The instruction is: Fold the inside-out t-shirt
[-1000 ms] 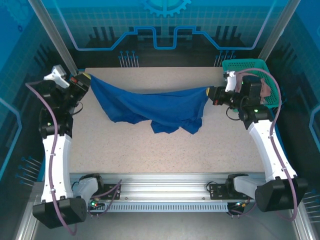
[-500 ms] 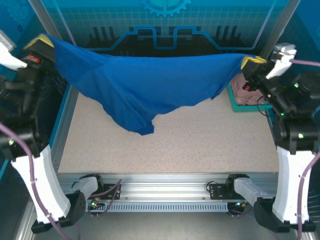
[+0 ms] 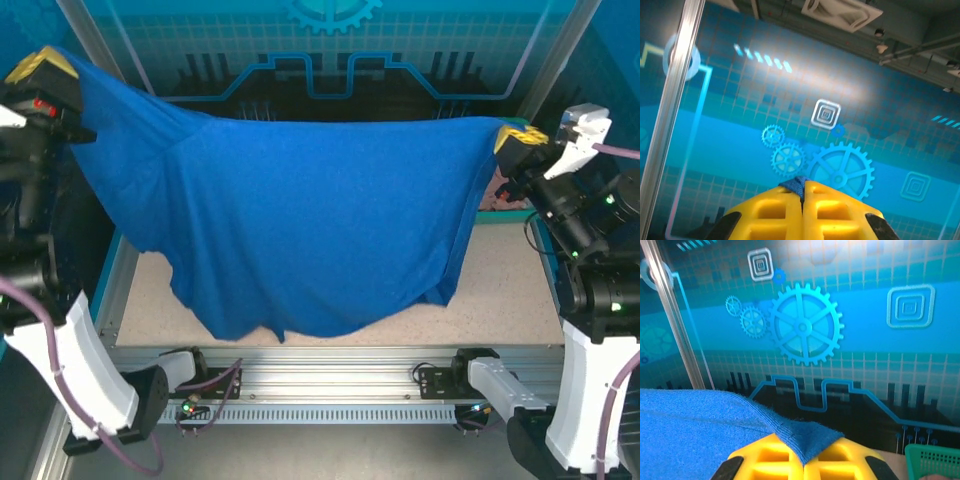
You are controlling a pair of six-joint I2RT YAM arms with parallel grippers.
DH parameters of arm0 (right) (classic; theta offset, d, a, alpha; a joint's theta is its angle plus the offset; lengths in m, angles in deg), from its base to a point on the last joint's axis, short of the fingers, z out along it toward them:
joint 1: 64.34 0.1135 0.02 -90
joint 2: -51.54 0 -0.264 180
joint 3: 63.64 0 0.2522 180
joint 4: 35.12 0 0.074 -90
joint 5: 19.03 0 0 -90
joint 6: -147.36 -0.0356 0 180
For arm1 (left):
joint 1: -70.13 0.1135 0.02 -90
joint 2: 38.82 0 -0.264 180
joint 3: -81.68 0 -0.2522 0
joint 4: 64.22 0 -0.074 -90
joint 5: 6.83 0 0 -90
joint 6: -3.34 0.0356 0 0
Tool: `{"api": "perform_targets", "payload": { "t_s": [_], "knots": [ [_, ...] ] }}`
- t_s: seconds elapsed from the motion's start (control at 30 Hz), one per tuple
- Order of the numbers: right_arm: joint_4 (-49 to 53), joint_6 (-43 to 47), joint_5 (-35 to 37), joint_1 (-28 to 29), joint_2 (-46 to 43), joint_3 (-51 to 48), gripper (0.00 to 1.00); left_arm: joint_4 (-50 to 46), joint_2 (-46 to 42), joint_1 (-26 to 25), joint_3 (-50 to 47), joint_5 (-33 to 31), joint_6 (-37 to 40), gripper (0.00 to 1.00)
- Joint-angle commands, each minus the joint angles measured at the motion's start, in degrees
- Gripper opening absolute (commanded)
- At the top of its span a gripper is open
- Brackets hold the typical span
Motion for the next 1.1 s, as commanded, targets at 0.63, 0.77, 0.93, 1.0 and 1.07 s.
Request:
{"api": "perform_targets", "payload": {
  "t_s": [0.63,0.77,0.93,1.0,1.07],
  "knots": [
    [-4.3,0.6,0.4,3.9,4.2,-1.4,0.00,5.6,2.7,0.2,-0.2,5.1,-3.0,0.00],
    [-3.8,0.6,0.4,4.2,-1.5,-1.8,0.00,5.6,-3.4,0.2,-1.1,3.4,-1.6,0.00],
    [-3.3,0.6,1.4,4.2,-6.3,-1.3,0.00,7.4,-8.5,0.2,-2.0,1.6,-0.9,0.00],
    [-3.3,0.8,1.9,4.2,-6.7,-1.0,0.00,7.9,-8.0,0.2,-1.6,1.1,-0.7,0.00],
    [-3.7,0.9,2.3,4.2,-6.4,-0.9,0.00,8.4,-6.3,0.1,-1.6,1.0,-0.9,0.00]
  ]
}}
